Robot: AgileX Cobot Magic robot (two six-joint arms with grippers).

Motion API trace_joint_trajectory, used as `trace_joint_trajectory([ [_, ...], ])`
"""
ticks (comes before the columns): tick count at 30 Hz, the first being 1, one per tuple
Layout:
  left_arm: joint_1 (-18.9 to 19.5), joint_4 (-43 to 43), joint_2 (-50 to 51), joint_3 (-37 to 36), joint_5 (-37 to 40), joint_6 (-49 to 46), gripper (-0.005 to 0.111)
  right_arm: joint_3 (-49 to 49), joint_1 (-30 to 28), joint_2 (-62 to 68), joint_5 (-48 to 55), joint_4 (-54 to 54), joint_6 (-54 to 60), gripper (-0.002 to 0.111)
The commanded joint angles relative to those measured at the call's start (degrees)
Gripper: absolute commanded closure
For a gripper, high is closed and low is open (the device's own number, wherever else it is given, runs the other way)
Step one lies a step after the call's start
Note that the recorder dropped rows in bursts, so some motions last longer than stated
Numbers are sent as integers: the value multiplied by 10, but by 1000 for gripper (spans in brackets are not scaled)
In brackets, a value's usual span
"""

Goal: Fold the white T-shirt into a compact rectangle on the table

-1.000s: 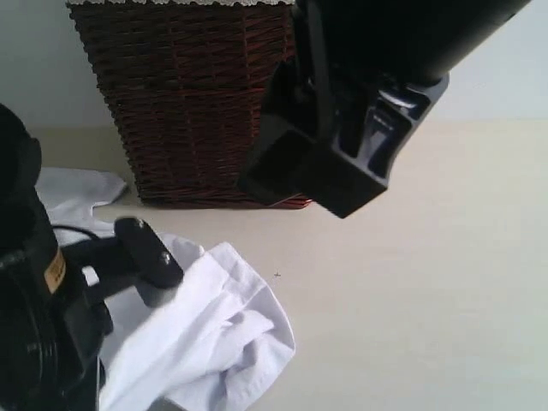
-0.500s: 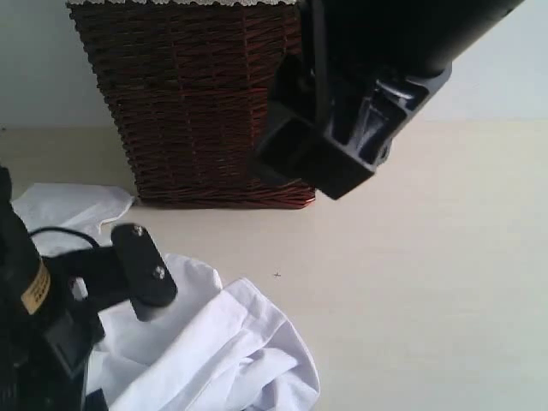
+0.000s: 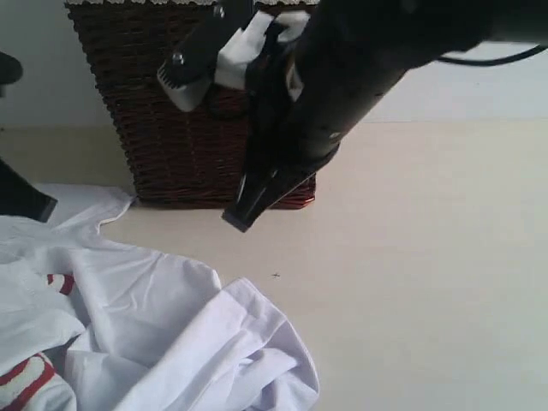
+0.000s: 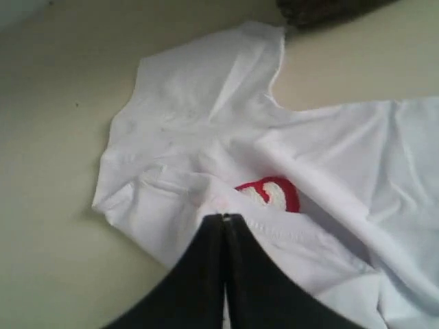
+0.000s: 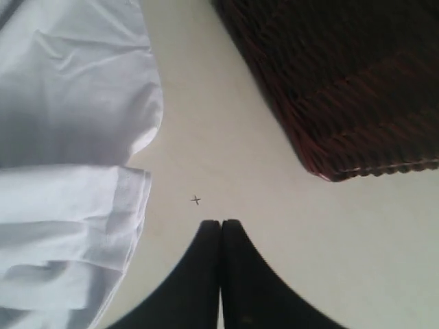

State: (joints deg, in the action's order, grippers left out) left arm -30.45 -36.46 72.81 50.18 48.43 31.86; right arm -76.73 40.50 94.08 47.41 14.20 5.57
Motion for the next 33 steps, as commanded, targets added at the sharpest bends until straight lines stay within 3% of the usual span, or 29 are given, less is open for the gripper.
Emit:
trace_joint_trajectory([
  [1,157,190,42,1,-107,-129,107,-8,-58,85,-25,-100,81,108],
  [2,201,291,59,4,-122,-201,107,-19,-78,102,-23,-148,116,108],
  [5,280,500,115,21,-117,-402,107,-52,-138,141,11,-355,261,108],
  [7,313,586,156,31,-115,-471,107,-66,-167,166,58,-465,353,108],
  [9,329,636,203,49,-115,-525,107,-75,-174,191,85,-495,396,108],
  [21,331,627,376,181,-130,-541,107,-76,-137,267,130,-438,417,108],
  [30,331,621,431,211,-151,-544,107,-38,-97,303,69,-305,338,108],
  [33,331,612,440,211,-150,-544,107,-37,-97,324,29,-199,252,108],
])
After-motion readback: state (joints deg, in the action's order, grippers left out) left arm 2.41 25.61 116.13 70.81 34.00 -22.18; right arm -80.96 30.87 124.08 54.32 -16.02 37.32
